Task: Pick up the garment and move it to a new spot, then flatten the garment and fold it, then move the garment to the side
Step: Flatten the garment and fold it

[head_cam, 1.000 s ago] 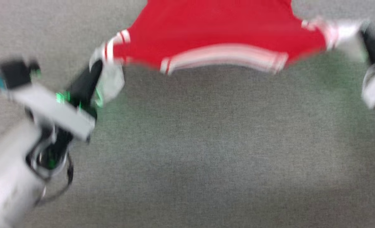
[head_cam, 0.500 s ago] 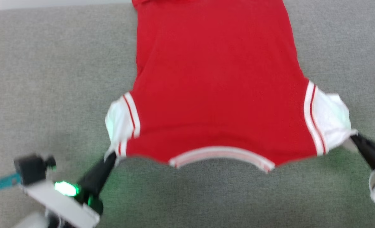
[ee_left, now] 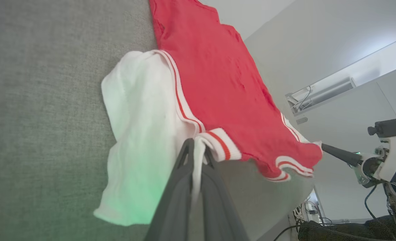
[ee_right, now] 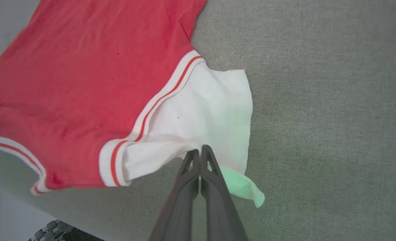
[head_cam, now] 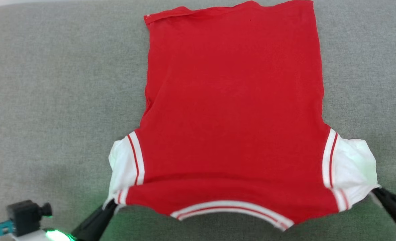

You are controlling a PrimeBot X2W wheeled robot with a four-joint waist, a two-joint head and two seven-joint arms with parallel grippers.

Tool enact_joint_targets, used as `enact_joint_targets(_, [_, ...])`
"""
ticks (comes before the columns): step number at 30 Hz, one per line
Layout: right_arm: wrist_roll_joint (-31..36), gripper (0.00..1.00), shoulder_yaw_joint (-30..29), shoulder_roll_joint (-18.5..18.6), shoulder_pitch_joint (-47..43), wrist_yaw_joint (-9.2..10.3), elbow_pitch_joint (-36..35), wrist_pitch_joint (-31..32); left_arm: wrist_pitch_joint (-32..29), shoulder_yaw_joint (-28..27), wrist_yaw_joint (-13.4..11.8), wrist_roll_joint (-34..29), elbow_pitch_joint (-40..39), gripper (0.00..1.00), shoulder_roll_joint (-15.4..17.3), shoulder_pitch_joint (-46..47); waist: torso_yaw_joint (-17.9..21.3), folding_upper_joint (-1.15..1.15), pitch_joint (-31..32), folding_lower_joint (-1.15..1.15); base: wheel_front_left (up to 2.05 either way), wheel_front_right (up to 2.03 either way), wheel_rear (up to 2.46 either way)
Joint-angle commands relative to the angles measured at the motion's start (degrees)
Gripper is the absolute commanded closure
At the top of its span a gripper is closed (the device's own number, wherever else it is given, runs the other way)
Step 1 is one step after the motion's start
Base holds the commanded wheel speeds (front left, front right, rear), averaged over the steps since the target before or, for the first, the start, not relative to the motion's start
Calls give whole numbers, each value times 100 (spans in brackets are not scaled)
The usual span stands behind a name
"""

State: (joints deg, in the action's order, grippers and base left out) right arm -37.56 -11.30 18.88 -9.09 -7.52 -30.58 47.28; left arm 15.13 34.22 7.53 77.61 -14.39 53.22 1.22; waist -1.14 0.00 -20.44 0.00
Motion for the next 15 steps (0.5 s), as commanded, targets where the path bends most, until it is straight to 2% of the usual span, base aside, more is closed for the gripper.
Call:
enact_joint_targets(1, [55, 100, 68, 13, 11, 6, 15, 31, -42, 48, -14, -54, 27, 100, -47, 44, 19, 0, -18, 0, 0, 0, 0])
enact_joint_targets(7, [-9, 100, 796, 262, 405, 6, 667, 105, -356, 404, -13, -235, 568, 100, -401, 447, 78, 0, -78, 0, 0, 0, 0])
enact_joint_targets(15, [100, 100, 1651, 604, 755, 6, 1834, -348, -686, 930, -13, -486, 1484, 100, -901, 1021, 13, 0, -172, 0, 0, 0, 0])
